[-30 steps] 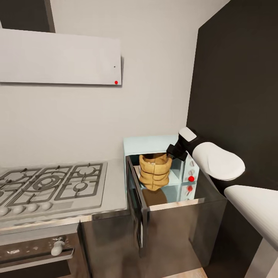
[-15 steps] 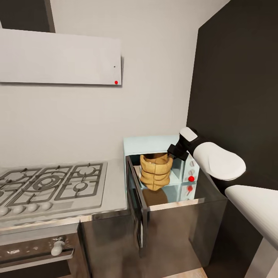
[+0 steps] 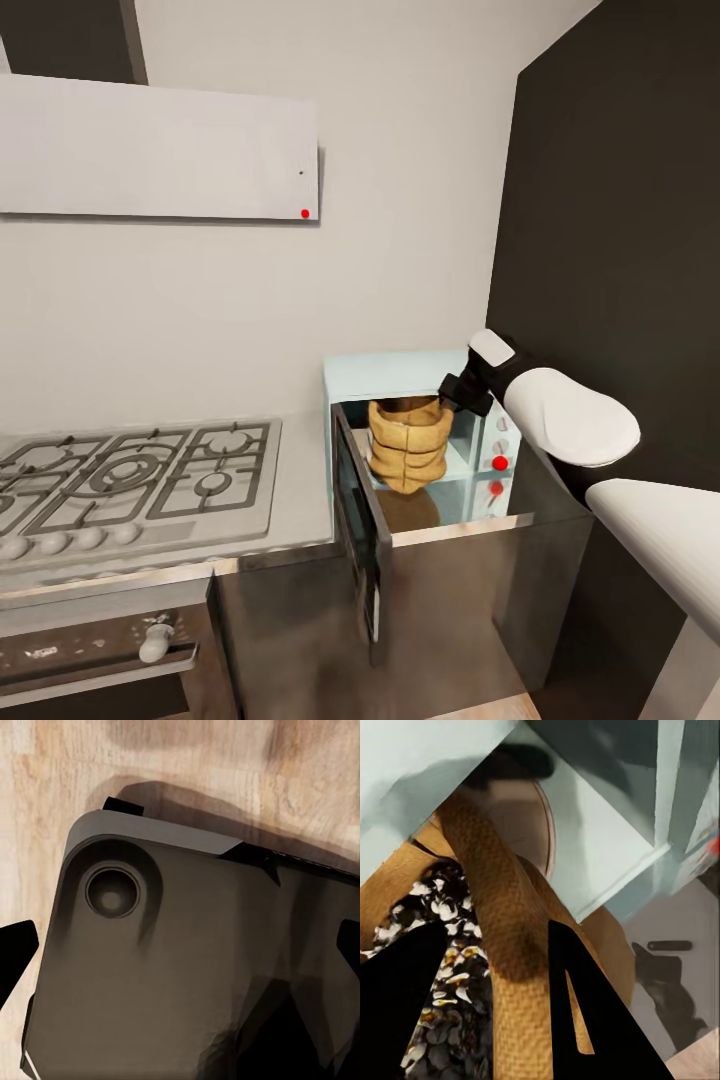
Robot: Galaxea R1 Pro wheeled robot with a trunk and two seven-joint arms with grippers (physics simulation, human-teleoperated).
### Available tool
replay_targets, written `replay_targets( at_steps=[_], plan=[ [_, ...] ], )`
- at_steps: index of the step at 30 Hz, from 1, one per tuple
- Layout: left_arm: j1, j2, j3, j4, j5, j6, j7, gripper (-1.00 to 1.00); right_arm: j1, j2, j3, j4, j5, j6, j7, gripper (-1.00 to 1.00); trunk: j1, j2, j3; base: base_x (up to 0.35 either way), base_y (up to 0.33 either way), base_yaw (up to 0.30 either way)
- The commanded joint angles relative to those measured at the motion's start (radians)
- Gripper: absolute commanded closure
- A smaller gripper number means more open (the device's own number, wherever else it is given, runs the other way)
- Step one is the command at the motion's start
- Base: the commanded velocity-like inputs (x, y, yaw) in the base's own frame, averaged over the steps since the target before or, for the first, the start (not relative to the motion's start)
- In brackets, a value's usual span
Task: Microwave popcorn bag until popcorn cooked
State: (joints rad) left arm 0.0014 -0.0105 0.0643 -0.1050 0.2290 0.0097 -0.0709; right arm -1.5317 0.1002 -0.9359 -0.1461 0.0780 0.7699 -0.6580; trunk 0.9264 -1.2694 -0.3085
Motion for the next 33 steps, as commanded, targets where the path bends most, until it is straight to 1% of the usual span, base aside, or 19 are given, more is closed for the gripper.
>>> replay_targets(
  at_steps=[1,4,6,11,18,21,28,33],
  plan=[
    [0.000,0.000,0.006,-0.001,0.004,0.001,-0.004,-1.00,-0.001,0.000,-0.009,-0.003,0.006,0.005,-0.017,1.00,0.000,-0.001,-0.001,0.000,0.000,-0.064],
    [0.000,0.000,0.006,-0.001,0.004,0.001,-0.004,-1.00,-0.001,0.001,-0.009,-0.003,0.001,0.000,-0.082,1.00,0.000,-0.001,-0.001,0.000,0.000,-0.201],
    [0.000,0.000,0.006,-0.001,0.004,0.001,-0.004,-1.00,-0.001,0.001,-0.008,-0.003,-0.003,-0.002,-0.092,1.00,0.000,-0.001,-0.001,0.000,0.000,-0.256],
    [0.000,0.000,0.006,-0.002,0.004,0.001,-0.004,-1.00,-0.001,0.002,-0.009,-0.003,-0.006,-0.003,-0.091,1.00,0.000,-0.001,-0.001,0.000,0.000,-0.061],
    [0.000,0.000,0.006,-0.002,0.004,0.001,-0.004,-1.00,-0.001,0.014,-0.011,-0.001,-0.009,-0.008,-0.085,1.00,0.000,-0.001,-0.001,0.015,0.014,-0.001],
    [0.000,0.000,0.006,-0.002,0.004,0.001,-0.004,-1.00,-0.001,0.015,-0.011,-0.001,-0.009,-0.025,-0.085,1.00,0.000,-0.001,-0.001,0.061,0.074,0.000],
    [0.000,0.000,0.006,-0.001,0.004,0.001,-0.004,-1.00,-0.001,0.015,-0.012,-0.001,-0.009,-0.030,-0.084,1.00,0.000,-0.001,-0.001,0.007,0.008,0.000],
    [0.000,0.000,0.006,-0.002,0.004,0.001,-0.005,-1.00,-0.001,0.015,-0.012,-0.001,-0.009,-0.030,-0.084,1.00,0.000,-0.001,-0.001,0.000,0.152,0.000]
  ],
)
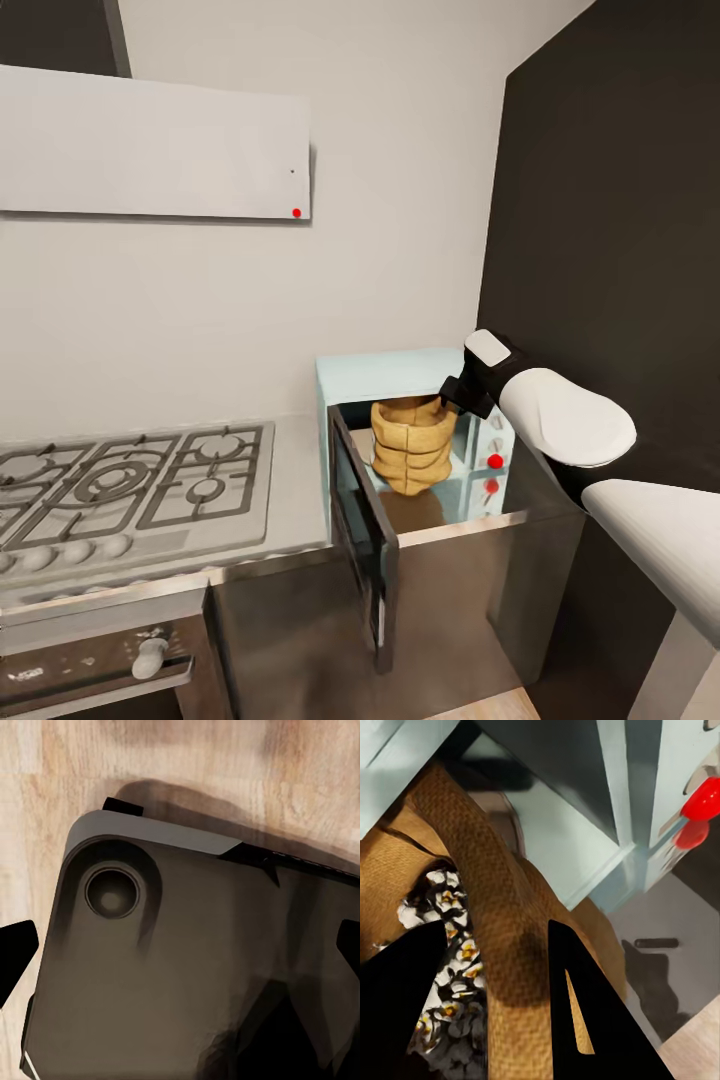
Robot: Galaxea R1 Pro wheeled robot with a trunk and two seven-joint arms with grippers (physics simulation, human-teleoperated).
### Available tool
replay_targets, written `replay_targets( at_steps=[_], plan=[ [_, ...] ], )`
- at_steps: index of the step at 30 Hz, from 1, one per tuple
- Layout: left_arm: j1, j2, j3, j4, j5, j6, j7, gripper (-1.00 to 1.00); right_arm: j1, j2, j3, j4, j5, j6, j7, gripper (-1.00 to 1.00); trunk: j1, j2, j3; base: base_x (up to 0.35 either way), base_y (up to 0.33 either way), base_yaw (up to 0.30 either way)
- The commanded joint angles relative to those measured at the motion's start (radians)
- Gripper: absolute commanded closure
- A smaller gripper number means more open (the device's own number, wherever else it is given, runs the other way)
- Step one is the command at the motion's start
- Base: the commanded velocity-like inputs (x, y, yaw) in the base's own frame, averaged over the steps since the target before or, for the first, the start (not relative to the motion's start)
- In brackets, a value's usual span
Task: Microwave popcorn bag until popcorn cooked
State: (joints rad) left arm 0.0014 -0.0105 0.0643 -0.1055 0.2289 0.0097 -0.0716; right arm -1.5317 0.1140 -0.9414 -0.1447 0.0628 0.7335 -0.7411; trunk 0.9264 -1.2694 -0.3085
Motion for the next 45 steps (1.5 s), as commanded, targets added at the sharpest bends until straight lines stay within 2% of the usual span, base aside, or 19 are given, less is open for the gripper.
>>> replay_targets(
  at_steps=[1,13,21,24,29,45],
  plan=[
    [0.000,0.000,0.006,-0.001,0.004,0.001,-0.004,-1.00,-0.001,0.001,-0.007,-0.003,0.006,0.006,-0.001,1.00,0.000,-0.001,-0.001,0.000,0.054,0.000],
    [0.000,0.000,0.006,0.000,0.003,0.001,-0.005,-1.00,-0.001,0.000,-0.008,-0.003,0.006,0.000,-0.001,1.00,0.000,-0.001,-0.001,0.000,0.050,0.000],
    [0.000,0.000,0.006,0.000,0.003,0.001,-0.005,-1.00,-0.001,0.001,-0.008,0.006,0.006,-0.110,-0.001,1.00,0.000,-0.001,-0.001,0.000,0.001,0.000],
    [0.000,0.000,0.006,-0.001,0.003,0.001,-0.005,-1.00,-0.001,0.002,-0.008,0.012,-0.009,-0.150,-0.001,1.00,0.000,-0.001,-0.001,0.000,0.000,0.000],
    [0.000,0.000,0.006,0.000,0.003,0.001,-0.005,-1.00,0.006,0.001,-0.007,0.014,-0.052,-0.160,-0.001,1.00,0.000,-0.001,-0.001,0.000,0.000,0.000],
    [0.000,0.000,0.006,0.000,0.003,0.001,-0.004,-1.00,0.007,-0.002,-0.007,0.014,-0.055,-0.160,-0.003,1.00,0.000,-0.001,-0.001,0.000,0.000,0.000]
  ],
)
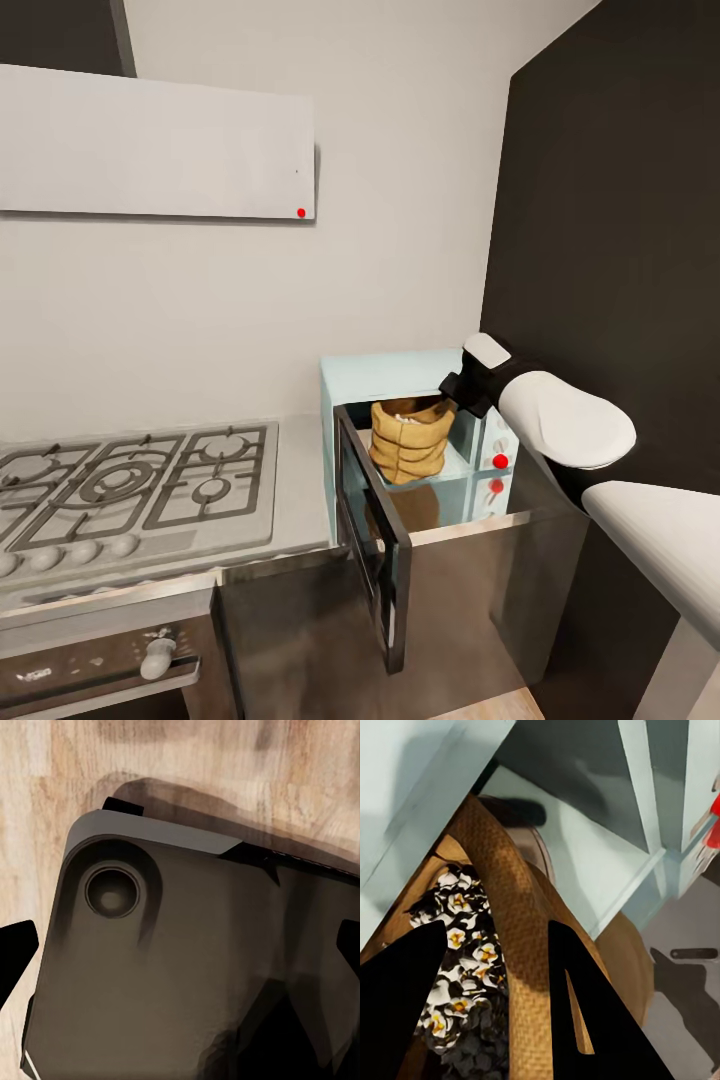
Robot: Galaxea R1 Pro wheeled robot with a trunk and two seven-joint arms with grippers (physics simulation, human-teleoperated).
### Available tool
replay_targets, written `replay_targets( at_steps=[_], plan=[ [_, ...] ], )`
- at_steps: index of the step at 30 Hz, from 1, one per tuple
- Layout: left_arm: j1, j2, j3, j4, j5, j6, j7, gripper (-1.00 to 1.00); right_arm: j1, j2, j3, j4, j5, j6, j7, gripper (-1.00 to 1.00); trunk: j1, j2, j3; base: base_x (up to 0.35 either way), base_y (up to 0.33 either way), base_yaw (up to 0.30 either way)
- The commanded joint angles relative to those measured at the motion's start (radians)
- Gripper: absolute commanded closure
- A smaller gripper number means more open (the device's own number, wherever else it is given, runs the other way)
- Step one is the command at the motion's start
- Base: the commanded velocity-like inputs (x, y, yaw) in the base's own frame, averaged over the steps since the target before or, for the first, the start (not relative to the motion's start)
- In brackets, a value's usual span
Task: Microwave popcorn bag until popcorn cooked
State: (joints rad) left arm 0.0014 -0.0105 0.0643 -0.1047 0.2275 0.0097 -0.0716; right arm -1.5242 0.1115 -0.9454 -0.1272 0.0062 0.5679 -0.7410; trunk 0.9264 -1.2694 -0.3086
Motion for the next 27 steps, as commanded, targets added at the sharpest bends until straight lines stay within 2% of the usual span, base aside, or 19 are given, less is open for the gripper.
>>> replay_targets(
  at_steps=[1,7,11,19,27],
  plan=[
    [0.000,0.000,0.006,-0.001,0.004,0.001,-0.004,-1.00,-0.001,0.001,-0.003,-0.003,0.002,0.006,-0.003,1.00,0.000,-0.001,-0.001,0.000,0.000,0.000],
    [0.000,0.001,0.013,-0.001,0.006,0.001,-0.004,-1.00,0.001,0.016,0.007,0.010,0.006,0.031,-0.002,1.00,0.000,-0.001,-0.001,0.000,0.000,0.000],
    [0.000,0.001,0.013,-0.001,0.006,0.001,-0.004,-1.00,-0.001,0.039,0.011,0.010,0.023,0.053,-0.007,1.00,0.000,-0.001,-0.001,0.000,0.000,0.000],
    [0.000,0.001,0.013,-0.001,0.006,0.001,-0.004,-1.00,-0.001,0.040,0.009,0.002,0.049,0.075,-0.011,1.00,0.000,-0.001,-0.001,0.000,0.000,-0.007],
    [0.000,0.001,0.014,-0.001,0.006,0.001,-0.004,-1.00,-0.001,0.039,0.005,0.002,0.040,0.078,-0.011,1.00,0.000,-0.001,-0.001,0.000,0.000,-0.202]
  ],
)
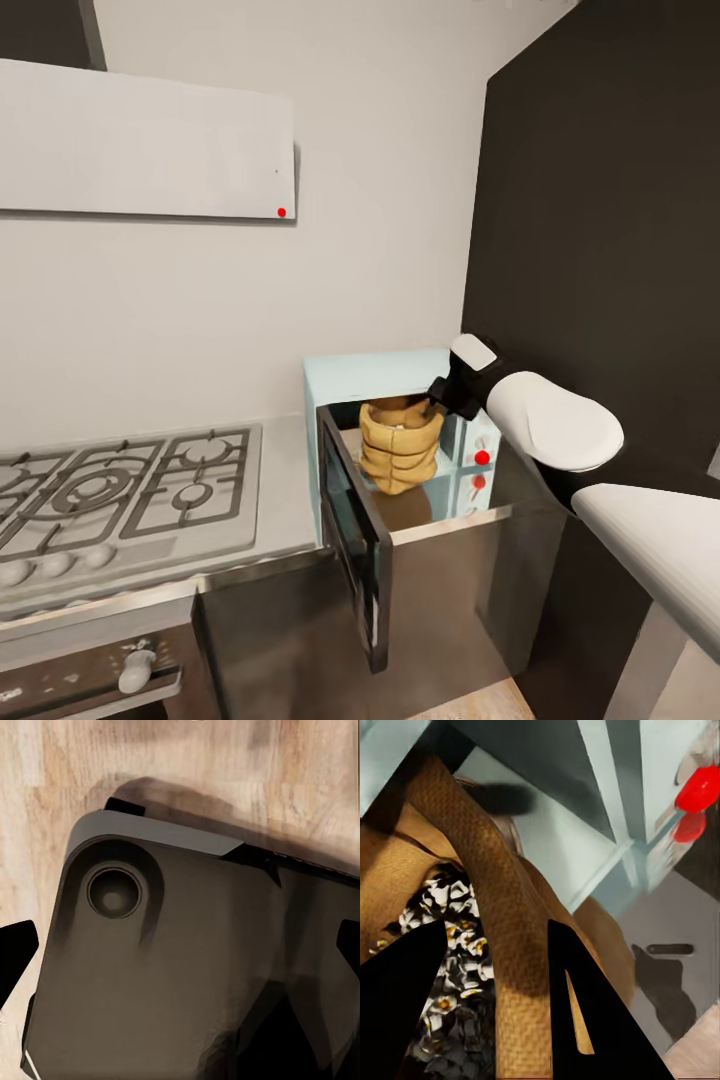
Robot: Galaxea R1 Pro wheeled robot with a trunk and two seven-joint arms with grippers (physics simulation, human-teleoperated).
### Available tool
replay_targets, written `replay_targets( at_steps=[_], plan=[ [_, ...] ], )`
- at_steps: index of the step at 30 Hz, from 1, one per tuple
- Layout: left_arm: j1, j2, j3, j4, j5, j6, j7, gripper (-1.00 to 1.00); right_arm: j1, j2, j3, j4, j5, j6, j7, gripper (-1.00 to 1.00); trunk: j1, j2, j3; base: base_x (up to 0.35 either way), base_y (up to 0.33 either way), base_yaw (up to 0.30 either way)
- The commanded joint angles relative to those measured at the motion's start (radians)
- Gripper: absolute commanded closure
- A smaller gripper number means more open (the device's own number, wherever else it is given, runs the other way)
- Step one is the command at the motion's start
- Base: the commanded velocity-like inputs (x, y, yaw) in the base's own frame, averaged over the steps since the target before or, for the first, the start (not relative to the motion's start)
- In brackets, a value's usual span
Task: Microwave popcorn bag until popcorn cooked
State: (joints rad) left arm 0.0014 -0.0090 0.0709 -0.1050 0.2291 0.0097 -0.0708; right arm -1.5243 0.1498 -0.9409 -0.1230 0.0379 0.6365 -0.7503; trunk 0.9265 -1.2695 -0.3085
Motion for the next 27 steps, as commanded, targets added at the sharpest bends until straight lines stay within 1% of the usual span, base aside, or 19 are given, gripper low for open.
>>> replay_targets(
  at_steps=[1,4,7,21,27],
  plan=[
    [0.000,0.000,0.007,-0.001,0.004,0.001,-0.004,-1.00,-0.001,0.001,0.000,-0.002,0.008,0.010,-0.002,1.00,0.000,-0.001,-0.001,0.000,0.000,-0.232],
    [0.000,0.000,0.007,-0.002,0.004,0.001,-0.004,-1.00,-0.001,0.002,-0.002,-0.001,0.007,0.011,-0.001,1.00,0.000,-0.001,-0.001,0.000,0.000,-0.215],
    [0.000,0.000,0.007,-0.002,0.004,0.001,-0.004,-1.00,-0.001,0.003,-0.002,-0.001,0.007,0.011,-0.001,1.00,0.000,-0.001,-0.001,0.000,0.000,-0.072],
    [0.000,0.000,0.006,-0.002,0.004,0.001,-0.006,-1.00,-0.001,0.005,-0.004,0.003,0.007,0.011,-0.001,1.00,0.000,-0.001,-0.001,0.026,0.020,-0.003],
    [0.000,0.000,0.006,-0.001,0.004,0.001,-0.006,-1.00,-0.001,0.005,-0.004,0.003,0.007,0.011,-0.001,1.00,0.000,-0.001,-0.001,0.104,0.090,0.000]
  ],
)
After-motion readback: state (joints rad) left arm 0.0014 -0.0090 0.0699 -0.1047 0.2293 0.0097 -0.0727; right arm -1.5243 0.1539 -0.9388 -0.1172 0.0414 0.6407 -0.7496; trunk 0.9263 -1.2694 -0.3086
